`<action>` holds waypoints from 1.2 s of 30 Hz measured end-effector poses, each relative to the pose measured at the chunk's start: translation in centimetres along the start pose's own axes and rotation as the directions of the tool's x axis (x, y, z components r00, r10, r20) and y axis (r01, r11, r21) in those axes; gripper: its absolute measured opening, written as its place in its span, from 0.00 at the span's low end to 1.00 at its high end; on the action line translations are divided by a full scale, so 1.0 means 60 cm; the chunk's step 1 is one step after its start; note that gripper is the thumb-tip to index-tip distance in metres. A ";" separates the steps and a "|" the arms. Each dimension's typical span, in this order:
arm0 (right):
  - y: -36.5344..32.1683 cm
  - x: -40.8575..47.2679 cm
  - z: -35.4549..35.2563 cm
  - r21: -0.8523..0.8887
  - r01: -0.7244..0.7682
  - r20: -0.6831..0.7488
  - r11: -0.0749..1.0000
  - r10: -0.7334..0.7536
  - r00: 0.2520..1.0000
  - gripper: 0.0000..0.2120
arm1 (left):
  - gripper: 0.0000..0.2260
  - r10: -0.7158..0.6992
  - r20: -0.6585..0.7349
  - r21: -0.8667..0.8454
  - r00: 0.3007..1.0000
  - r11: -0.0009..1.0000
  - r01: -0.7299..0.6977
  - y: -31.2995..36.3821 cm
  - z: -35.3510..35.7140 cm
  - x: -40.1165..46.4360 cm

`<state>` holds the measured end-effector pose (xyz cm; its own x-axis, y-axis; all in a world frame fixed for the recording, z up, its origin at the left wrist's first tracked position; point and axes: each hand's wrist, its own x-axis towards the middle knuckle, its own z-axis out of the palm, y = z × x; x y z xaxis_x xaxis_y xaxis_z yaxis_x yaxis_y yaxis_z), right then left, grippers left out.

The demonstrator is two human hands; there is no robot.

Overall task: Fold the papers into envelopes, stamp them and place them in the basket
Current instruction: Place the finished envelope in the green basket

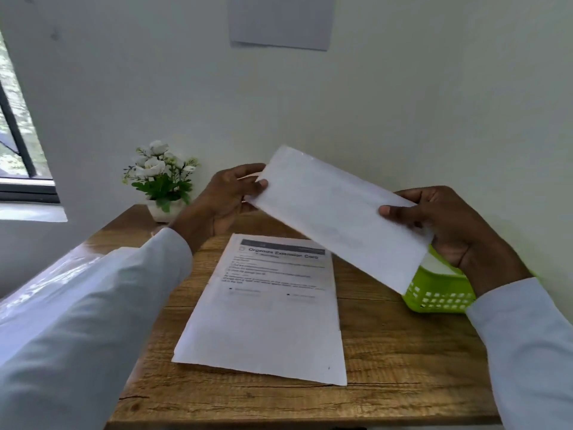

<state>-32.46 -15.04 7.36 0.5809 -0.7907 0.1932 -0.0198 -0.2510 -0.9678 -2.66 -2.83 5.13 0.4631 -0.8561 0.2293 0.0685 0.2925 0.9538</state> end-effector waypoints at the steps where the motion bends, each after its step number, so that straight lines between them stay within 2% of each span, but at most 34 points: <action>1: 0.003 -0.004 -0.009 0.043 -0.011 -0.058 0.999 0.014 0.998 0.12 | 0.12 0.000 -0.057 -0.063 0.998 0.998 -0.004 -0.008 0.020 0.006; 4: 0.016 -0.013 -0.032 0.134 -0.020 -0.188 0.991 0.045 0.981 0.11 | 0.04 -0.055 -0.125 -0.286 0.991 0.958 0.017 -0.026 0.089 0.020; 6: 0.025 -0.019 -0.048 0.185 -0.015 -0.259 0.983 0.063 0.964 0.11 | 0.02 -0.104 -0.095 -0.328 0.990 0.942 0.067 -0.039 0.144 0.025; 10: 0.037 -0.029 -0.087 0.251 -0.008 -0.370 0.968 0.103 0.923 0.08 | 0.02 -0.182 0.026 -0.259 0.983 0.948 0.183 -0.066 0.258 0.028; 13: 0.044 -0.034 -0.137 0.249 -0.018 -0.445 0.968 0.131 0.886 0.06 | 0.03 -0.222 0.032 -0.128 0.974 0.966 0.224 -0.080 0.333 0.037; 15: 0.051 -0.029 -0.160 0.141 -0.067 -0.470 0.988 0.126 0.874 0.06 | 0.04 -0.222 0.004 -0.024 0.975 0.975 0.222 -0.087 0.362 0.050; 17: 0.064 -0.018 -0.174 -0.075 -0.128 -0.480 0.989 0.076 0.874 0.07 | 0.07 -0.201 -0.013 0.102 0.980 0.974 0.201 -0.097 0.381 0.067; 18: 0.072 -0.009 -0.180 -0.211 -0.157 -0.485 0.965 0.036 0.874 0.08 | 0.09 -0.192 -0.010 0.173 0.981 0.966 0.191 -0.105 0.387 0.077; 20: 0.083 0.010 -0.184 -0.485 -0.246 -0.492 0.839 -0.029 0.870 0.09 | 0.14 -0.177 0.002 0.351 0.984 0.922 0.165 -0.124 0.389 0.096; 22: 0.085 0.024 -0.188 -0.658 -0.317 -0.470 0.683 -0.044 0.882 0.11 | 0.16 -0.114 0.017 0.591 0.993 0.803 0.083 -0.138 0.392 0.110; 25: 0.082 0.036 -0.181 -0.763 -0.373 -0.428 0.528 0.021 0.904 0.10 | 0.16 -0.004 0.023 0.885 1.000 0.465 -0.019 -0.141 0.401 0.121; 28: 0.085 0.042 -0.170 -0.823 -0.394 -0.403 0.410 0.067 0.913 0.11 | 0.17 0.004 0.086 0.972 0.996 0.221 -0.085 -0.143 0.413 0.125; 31: 0.090 0.044 -0.165 -0.869 -0.385 -0.355 0.313 0.150 0.923 0.11 | 0.18 -0.046 0.184 0.983 0.982 -0.013 -0.185 -0.148 0.421 0.125; 34: 0.102 0.045 -0.169 -0.901 -0.364 -0.304 0.235 0.255 0.918 0.09 | 0.19 -0.122 0.239 0.963 0.963 -0.097 -0.251 -0.153 0.426 0.126; 36: 0.104 0.047 -0.176 -0.906 -0.361 -0.289 0.220 0.300 0.909 0.13 | 0.20 -0.094 0.262 0.961 0.961 -0.063 -0.268 -0.157 0.426 0.130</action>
<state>-39.51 -24.74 3.56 0.2869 -0.9555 -0.0685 -0.9514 -0.2759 -0.1366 -22.27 -23.16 2.88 0.2073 -0.9613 0.1814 -0.9779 -0.1987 0.0647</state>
